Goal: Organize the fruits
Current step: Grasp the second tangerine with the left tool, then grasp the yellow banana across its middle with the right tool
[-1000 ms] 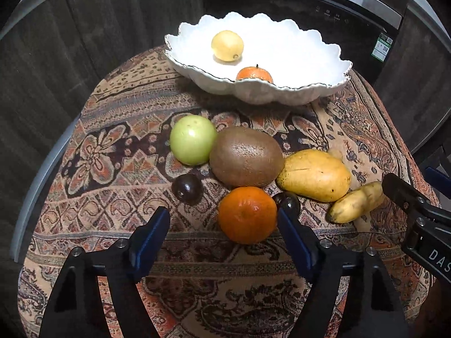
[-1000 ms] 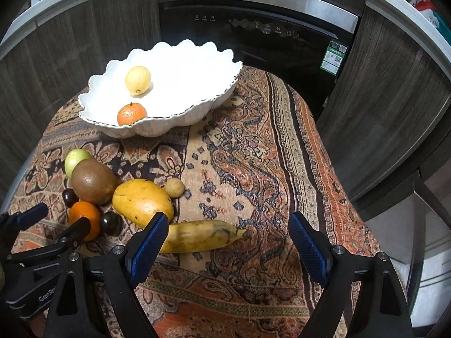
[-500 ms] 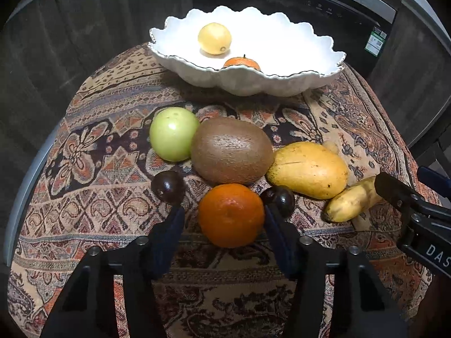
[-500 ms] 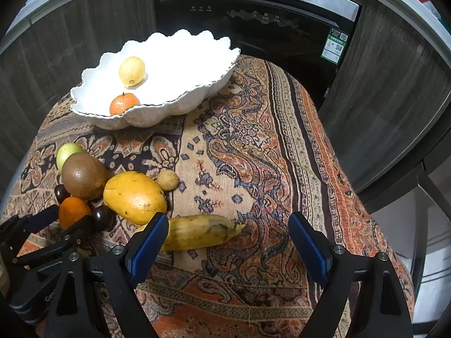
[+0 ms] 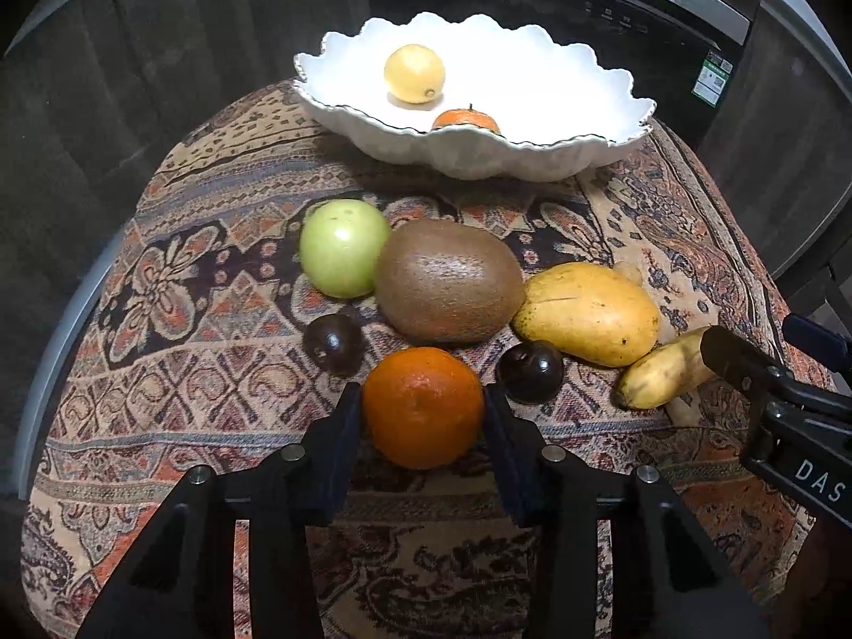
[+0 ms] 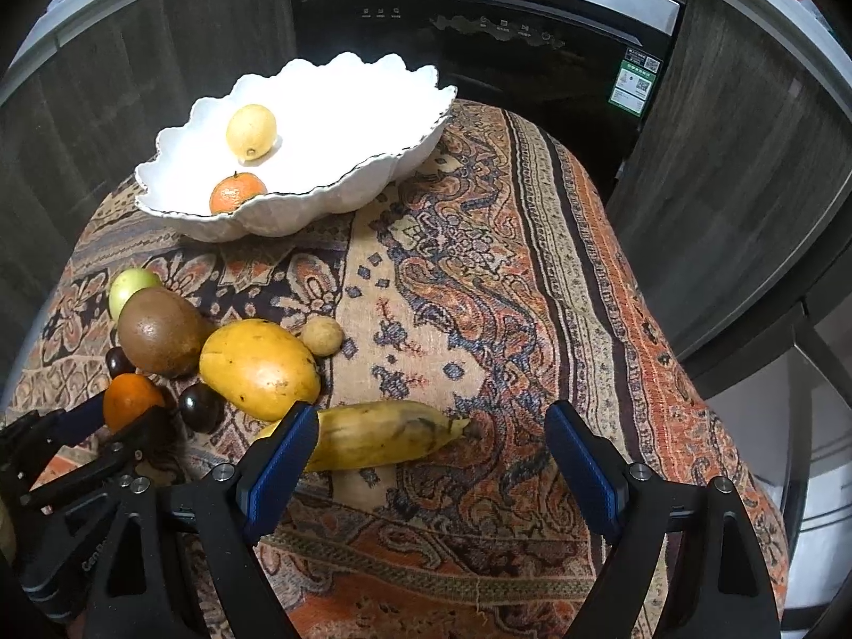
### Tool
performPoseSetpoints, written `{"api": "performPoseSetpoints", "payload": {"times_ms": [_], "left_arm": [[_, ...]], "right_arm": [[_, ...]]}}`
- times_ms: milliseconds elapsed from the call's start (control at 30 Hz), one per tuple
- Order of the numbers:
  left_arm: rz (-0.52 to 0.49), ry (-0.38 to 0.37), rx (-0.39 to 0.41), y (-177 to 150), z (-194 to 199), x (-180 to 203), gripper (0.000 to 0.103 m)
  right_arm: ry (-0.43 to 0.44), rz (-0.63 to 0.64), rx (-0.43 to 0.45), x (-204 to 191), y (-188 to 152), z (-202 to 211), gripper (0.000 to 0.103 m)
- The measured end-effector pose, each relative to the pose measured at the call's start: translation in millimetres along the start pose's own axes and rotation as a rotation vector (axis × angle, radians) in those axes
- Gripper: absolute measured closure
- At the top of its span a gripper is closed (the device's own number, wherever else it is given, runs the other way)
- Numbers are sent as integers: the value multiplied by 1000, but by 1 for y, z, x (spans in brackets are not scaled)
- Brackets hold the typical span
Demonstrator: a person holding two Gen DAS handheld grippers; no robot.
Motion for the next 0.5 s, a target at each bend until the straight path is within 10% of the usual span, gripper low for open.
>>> {"api": "performPoseSetpoints", "payload": {"times_ms": [500], "left_arm": [[35, 49, -5, -6, 11, -22, 59]], "right_arm": [[88, 68, -67, -30, -14, -19, 13]]}}
Point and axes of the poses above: each gripper's, at about its wrist camera, not at the fingertips, and z roughly against the way its jaws point, x to its right, y to its top, the point moved 1 cm from there along -z, roughly the way its jaws point, and after that the axes turned 15 degrees about x, right-handed, at the moved point
